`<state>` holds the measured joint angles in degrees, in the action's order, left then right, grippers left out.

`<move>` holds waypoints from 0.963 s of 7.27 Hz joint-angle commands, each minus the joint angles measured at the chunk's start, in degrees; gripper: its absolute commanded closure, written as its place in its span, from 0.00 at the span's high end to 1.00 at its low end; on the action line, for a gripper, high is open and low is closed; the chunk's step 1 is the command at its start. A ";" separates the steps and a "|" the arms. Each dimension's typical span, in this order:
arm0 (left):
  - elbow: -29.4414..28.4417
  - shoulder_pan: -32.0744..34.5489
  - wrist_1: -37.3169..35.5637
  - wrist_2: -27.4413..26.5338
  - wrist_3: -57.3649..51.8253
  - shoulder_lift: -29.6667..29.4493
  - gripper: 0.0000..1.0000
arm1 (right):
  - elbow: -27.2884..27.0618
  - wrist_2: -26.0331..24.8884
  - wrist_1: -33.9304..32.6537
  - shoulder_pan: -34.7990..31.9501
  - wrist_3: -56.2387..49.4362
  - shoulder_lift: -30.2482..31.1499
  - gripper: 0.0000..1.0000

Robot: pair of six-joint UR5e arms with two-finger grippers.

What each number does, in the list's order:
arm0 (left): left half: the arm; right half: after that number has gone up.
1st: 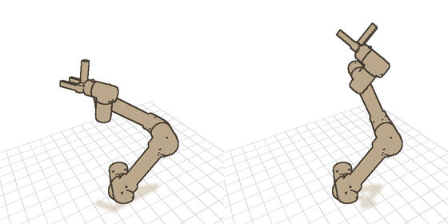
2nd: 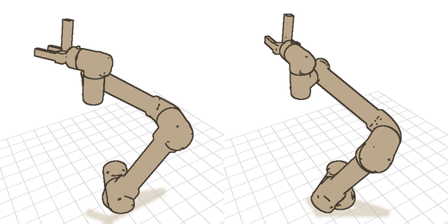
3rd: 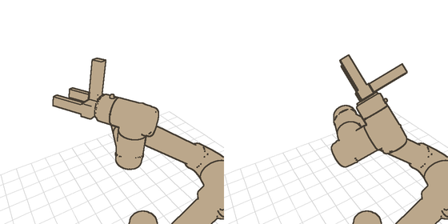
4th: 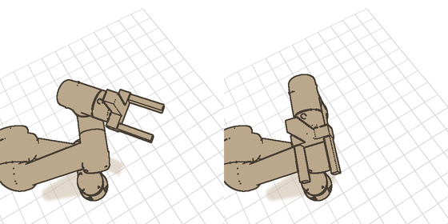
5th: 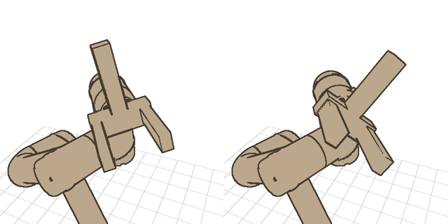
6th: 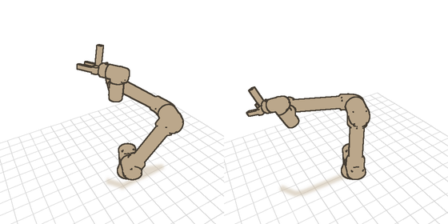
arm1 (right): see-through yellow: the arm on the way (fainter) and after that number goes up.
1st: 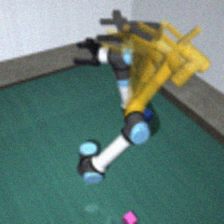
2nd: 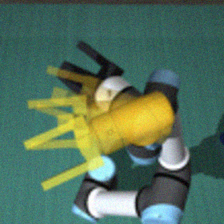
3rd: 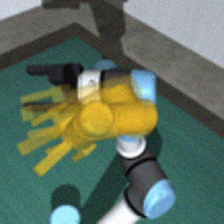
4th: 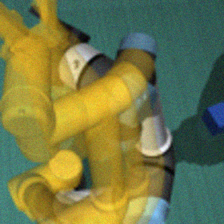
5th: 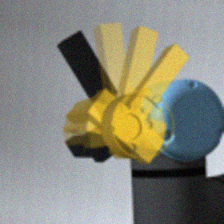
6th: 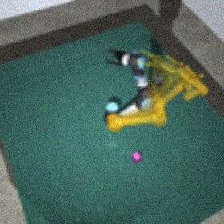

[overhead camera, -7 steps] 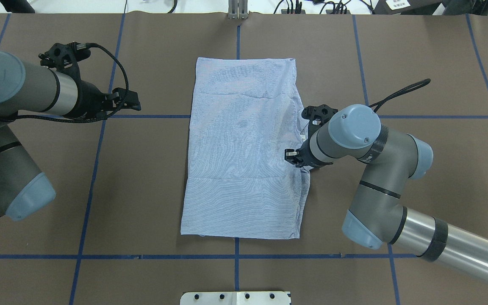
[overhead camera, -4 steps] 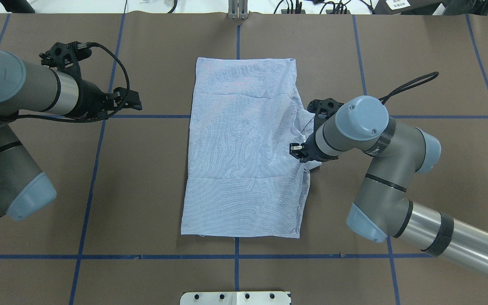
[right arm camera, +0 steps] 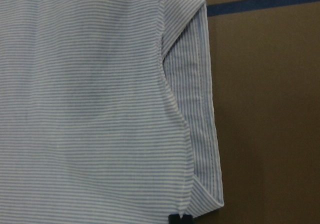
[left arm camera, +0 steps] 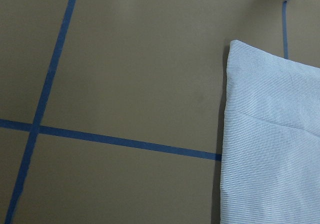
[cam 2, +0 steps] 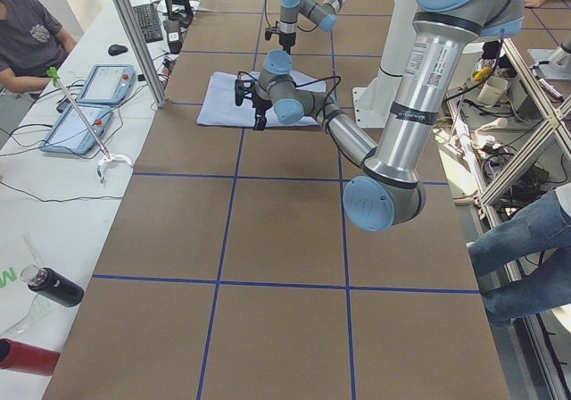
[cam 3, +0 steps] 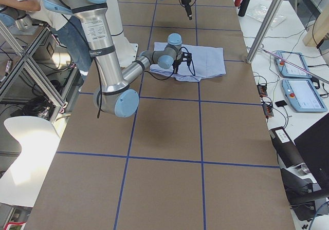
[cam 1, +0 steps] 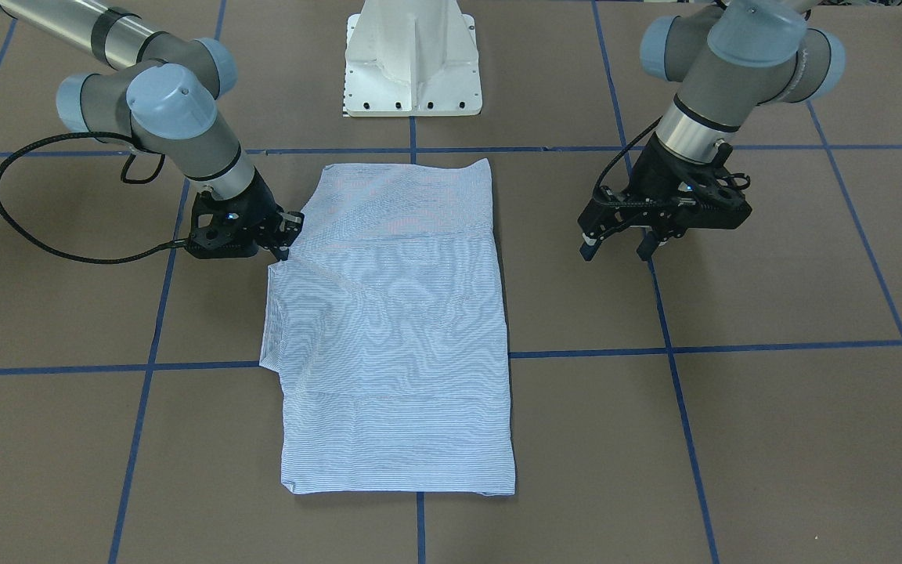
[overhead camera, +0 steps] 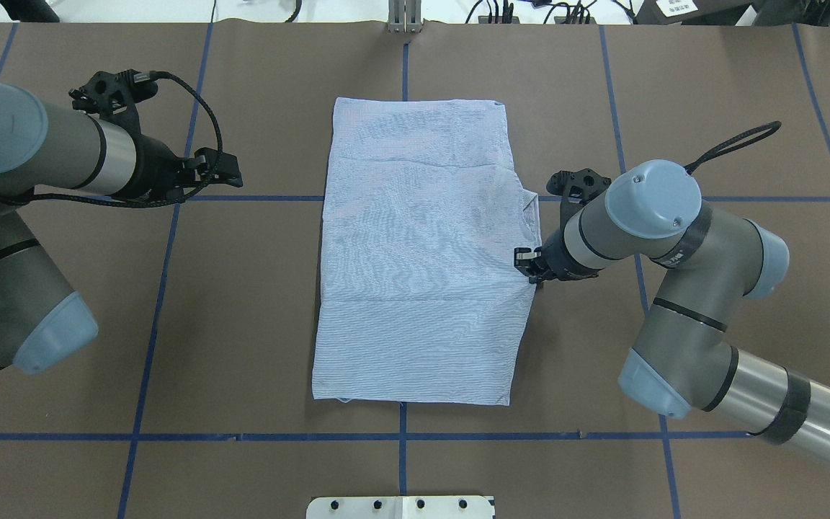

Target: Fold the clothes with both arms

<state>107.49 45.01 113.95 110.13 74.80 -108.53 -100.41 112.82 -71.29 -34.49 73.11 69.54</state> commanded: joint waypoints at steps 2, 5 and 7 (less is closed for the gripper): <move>0.26 -0.01 -0.22 0.00 -0.01 -0.19 0.99 | 0.21 -0.40 -0.08 1.52 0.01 0.60 0.99; 2.01 -4.03 -0.13 0.00 0.78 -0.45 0.99 | -1.62 -0.67 0.80 0.74 0.89 -0.97 1.00; 2.63 -9.22 0.49 -0.79 8.21 -0.63 0.99 | -5.12 -0.67 0.36 -0.66 1.07 -2.56 1.00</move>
<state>109.60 38.80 114.16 109.74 78.94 -109.03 -103.25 112.11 -70.65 -34.30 74.07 67.66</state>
